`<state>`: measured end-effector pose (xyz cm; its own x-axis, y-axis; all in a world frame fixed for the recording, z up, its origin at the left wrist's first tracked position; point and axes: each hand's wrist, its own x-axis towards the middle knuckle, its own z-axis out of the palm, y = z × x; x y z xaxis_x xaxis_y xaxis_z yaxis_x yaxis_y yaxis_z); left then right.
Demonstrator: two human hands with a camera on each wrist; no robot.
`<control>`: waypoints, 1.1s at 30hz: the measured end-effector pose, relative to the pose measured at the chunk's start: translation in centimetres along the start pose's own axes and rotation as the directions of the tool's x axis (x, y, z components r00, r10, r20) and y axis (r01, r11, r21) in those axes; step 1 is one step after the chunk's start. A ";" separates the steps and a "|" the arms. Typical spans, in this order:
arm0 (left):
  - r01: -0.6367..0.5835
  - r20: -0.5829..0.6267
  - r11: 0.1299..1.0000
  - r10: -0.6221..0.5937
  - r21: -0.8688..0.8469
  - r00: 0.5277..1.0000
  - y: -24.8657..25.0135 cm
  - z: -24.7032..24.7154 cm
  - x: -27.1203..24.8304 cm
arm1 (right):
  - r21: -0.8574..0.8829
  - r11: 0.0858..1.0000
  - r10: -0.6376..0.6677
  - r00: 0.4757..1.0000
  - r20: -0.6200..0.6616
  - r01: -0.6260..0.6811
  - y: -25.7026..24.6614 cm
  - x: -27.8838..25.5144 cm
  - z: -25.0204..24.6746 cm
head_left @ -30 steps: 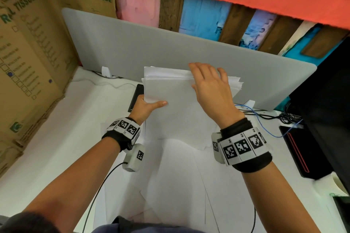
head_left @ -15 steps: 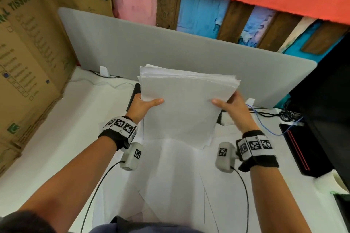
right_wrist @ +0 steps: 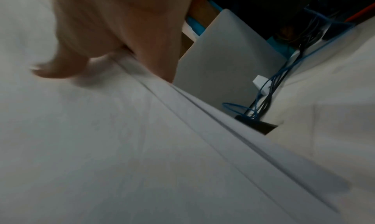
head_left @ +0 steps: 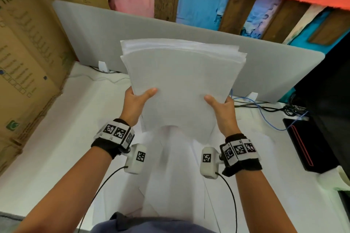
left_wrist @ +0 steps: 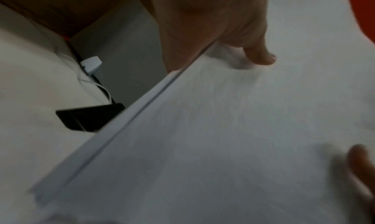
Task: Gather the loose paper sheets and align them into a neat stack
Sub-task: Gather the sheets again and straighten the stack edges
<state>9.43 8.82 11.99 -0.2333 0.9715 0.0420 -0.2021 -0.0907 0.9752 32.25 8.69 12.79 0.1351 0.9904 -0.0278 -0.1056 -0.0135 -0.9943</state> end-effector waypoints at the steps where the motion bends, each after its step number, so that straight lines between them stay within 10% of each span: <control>1: -0.008 0.040 1.000 0.007 0.022 0.999 -0.1 -0.6 -0.1 | -0.024 1.000 0.007 1.000 0.024 -0.007 0.4 -0.1 -0.4; 13: 0.012 0.166 1.000 -0.009 -0.014 0.986 -0.8 -0.4 -0.6 | -0.029 0.998 0.051 0.993 0.109 -0.048 2.2 -0.1 -2.5; 33: 0.041 0.004 0.999 -0.041 0.019 0.999 -3.5 0.7 -2.4 | 0.004 0.986 0.164 0.980 -0.112 -0.165 5.0 -2.4 -0.7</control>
<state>11.32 6.96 8.60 -0.2212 0.9752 0.0029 -0.1934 -0.0467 0.9800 32.10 6.17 7.80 0.2257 0.9530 -0.2023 -0.1304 -0.1762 -0.9757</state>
